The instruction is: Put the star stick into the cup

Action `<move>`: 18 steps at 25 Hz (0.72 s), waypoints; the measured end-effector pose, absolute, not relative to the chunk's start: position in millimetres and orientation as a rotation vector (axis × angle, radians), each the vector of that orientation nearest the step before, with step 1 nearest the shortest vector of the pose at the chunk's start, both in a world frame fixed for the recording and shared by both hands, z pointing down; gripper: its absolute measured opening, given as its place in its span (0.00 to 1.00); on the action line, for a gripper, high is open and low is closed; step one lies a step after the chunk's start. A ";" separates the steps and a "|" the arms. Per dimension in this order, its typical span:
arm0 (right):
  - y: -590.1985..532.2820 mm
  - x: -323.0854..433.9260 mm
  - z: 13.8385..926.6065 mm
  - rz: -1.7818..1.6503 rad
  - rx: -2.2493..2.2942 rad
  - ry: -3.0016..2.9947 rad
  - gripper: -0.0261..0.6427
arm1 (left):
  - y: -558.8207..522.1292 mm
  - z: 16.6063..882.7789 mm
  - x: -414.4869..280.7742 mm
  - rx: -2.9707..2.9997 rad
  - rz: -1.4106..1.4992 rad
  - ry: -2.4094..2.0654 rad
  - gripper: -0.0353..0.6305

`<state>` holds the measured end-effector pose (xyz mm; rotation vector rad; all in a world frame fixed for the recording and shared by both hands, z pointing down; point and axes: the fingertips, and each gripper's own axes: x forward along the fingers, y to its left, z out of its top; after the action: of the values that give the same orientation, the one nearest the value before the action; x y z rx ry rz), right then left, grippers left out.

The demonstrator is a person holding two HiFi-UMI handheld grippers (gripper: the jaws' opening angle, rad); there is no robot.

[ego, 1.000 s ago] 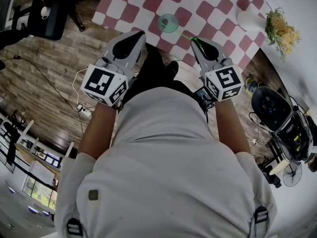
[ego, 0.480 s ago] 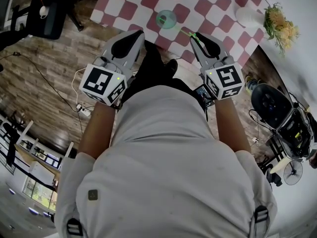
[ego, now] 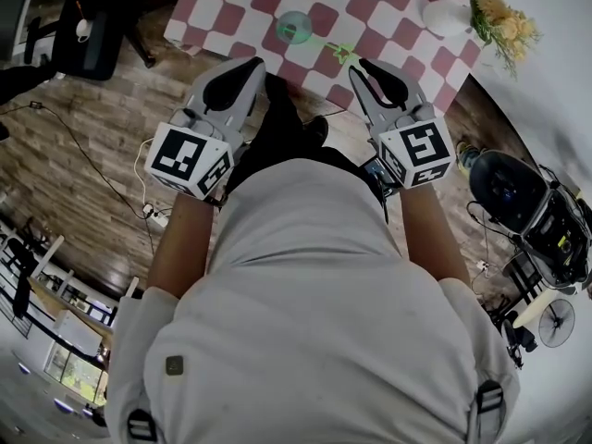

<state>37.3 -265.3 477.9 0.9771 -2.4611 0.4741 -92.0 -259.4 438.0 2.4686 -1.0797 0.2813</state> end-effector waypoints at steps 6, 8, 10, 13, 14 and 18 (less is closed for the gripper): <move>-238.9 51.2 456.8 0.445 0.986 -2.502 0.12 | -232.9 418.7 -78.4 2.506 0.272 -1.110 0.06; -229.3 59.1 451.7 0.437 0.985 -2.513 0.11 | -224.0 412.9 -72.0 2.515 0.264 -1.123 0.06; -221.0 66.8 442.9 0.441 0.992 -2.534 0.10 | -215.3 405.7 -65.5 2.530 0.257 -1.135 0.06; -210.7 73.6 429.5 0.420 1.004 -2.563 0.08 | -203.8 395.4 -59.5 2.554 0.248 -1.157 0.06; -206.9 75.2 426.3 0.407 1.004 -2.569 0.08 | -199.9 392.5 -57.7 2.560 0.245 -1.165 0.06; -192.1 82.8 415.0 0.368 1.011 -2.594 0.07 | -185.8 381.8 -48.7 2.584 0.229 -1.189 0.06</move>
<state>82.8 -192.1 415.0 1.0111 -2.5945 0.3681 -48.7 -185.8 381.8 2.5844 -1.1888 0.2294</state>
